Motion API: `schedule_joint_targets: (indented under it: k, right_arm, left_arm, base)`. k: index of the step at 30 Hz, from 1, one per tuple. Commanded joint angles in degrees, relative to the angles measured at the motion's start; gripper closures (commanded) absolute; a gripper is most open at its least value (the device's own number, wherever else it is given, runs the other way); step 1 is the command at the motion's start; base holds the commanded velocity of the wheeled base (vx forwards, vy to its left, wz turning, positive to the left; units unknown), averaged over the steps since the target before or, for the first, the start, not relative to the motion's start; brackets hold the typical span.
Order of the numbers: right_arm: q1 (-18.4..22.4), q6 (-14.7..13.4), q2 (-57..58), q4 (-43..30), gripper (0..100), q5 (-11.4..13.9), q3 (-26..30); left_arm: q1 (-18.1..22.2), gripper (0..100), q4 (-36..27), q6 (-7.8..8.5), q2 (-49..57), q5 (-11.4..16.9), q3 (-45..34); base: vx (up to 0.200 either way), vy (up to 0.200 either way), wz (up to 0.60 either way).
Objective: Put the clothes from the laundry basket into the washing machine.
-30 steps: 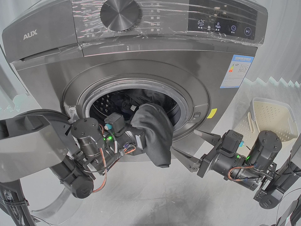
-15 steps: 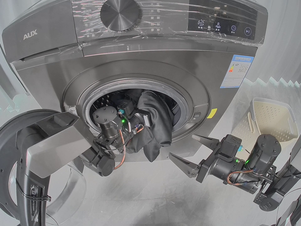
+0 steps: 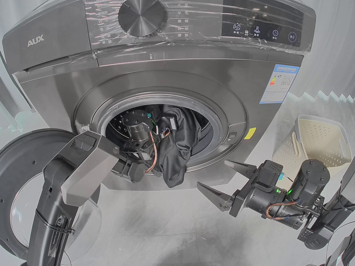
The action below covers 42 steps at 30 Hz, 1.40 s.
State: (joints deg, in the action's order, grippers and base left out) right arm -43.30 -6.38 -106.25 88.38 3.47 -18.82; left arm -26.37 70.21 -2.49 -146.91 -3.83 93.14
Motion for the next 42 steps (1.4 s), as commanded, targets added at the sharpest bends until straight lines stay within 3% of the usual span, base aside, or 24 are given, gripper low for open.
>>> schedule_joint_targets:
  k: [1,4,7,13,14,16,17,18,20,23,27,33,36,39,40,42]
  right_arm:
    - [-0.03,-0.04,-0.53,0.04,0,0.04,0.01]
    - [-0.03,-0.04,-0.71,0.04,0,0.13,-0.07]
    - [-0.03,-0.04,-0.8,0.04,0,0.13,-0.07]
    - [-0.03,-0.04,-0.8,0.04,0,0.13,0.01]
    - [-0.03,-0.04,-0.8,0.04,0,0.13,-0.07]
    - [-0.03,-0.04,-0.8,0.04,0,0.13,-0.16]
    - [-0.03,-0.04,-0.8,0.04,0,0.13,-0.16]
    - [-0.03,-0.04,-0.8,0.04,0,0.13,-0.16]
    - [-0.03,-0.04,-0.8,0.04,0,0.13,-0.16]
    - [-0.03,-0.04,-0.8,0.04,0,0.13,-0.16]
    - [-0.12,-0.04,-1.06,0.04,0,0.13,-0.25]
    - [-0.29,-0.04,-1.06,0.04,0,0.13,-0.25]
    - [-0.29,-0.04,-1.06,0.04,0,0.13,-0.25]
    - [-0.38,-0.04,-1.15,0.04,0,0.13,-0.34]
    - [-0.38,-0.04,-1.15,0.04,0,0.13,-0.34]
    - [-0.38,-0.04,-1.15,0.04,0,0.13,-0.34]
  left_arm:
    - [2.99,100,-7.54,-0.15,-6.81,-3.99,14.35]
    - [3.43,100,-10.62,-0.41,-8.39,-5.49,21.21]
    - [3.34,100,-12.55,-1.73,-8.66,-5.58,21.46]
    - [3.34,100,-12.64,-2.61,-8.75,-5.66,21.46]
    - [3.34,0,-12.73,-3.31,-8.66,-5.75,21.46]
    - [3.25,0,-13.16,-5.16,-7.95,-6.63,21.21]
    - [3.25,0,-13.25,-5.25,-7.87,-6.72,21.03]
    - [2.99,0,-14.83,-6.57,-5.05,-6.81,15.85]
    - [2.64,0,-16.94,-7.71,-1.1,-6.63,9.34]
    - [1.5,0,-19.84,-8.32,2.86,-5.4,1.96]
    - [-0.17,0,-21.51,-8.06,5.58,-2.32,-4.54]
    - [-1.49,0,-23.54,-7.36,5.58,-1.62,-7.97]
    - [-1.58,0,-23.8,-5.16,3.73,-1.18,-8.32]
    - [-1.49,0,-23.8,-4.63,2.59,-1.09,-8.23]
    - [-1.41,100,-23.89,-4.54,2.33,-1.09,-8.23]
    - [-1.32,100,-23.89,-4.37,1.71,-1.01,-7.53]
  base:
    - [0.0,0.0,0.0]
    - [0.0,0.0,0.0]
    - [0.0,0.0,0.0]
    - [0.0,0.0,0.0]
    - [0.0,0.0,0.0]
    - [0.0,0.0,0.0]
    - [0.0,0.0,0.0]
    - [0.0,0.0,0.0]
    - [0.0,0.0,0.0]
    - [0.0,0.0,0.0]
    - [0.0,0.0,0.0]
    - [0.0,0.0,0.0]
    - [0.0,0.0,0.0]
    - [0.0,0.0,0.0]
    - [0.0,0.0,0.0]
    - [0.0,0.0,0.0]
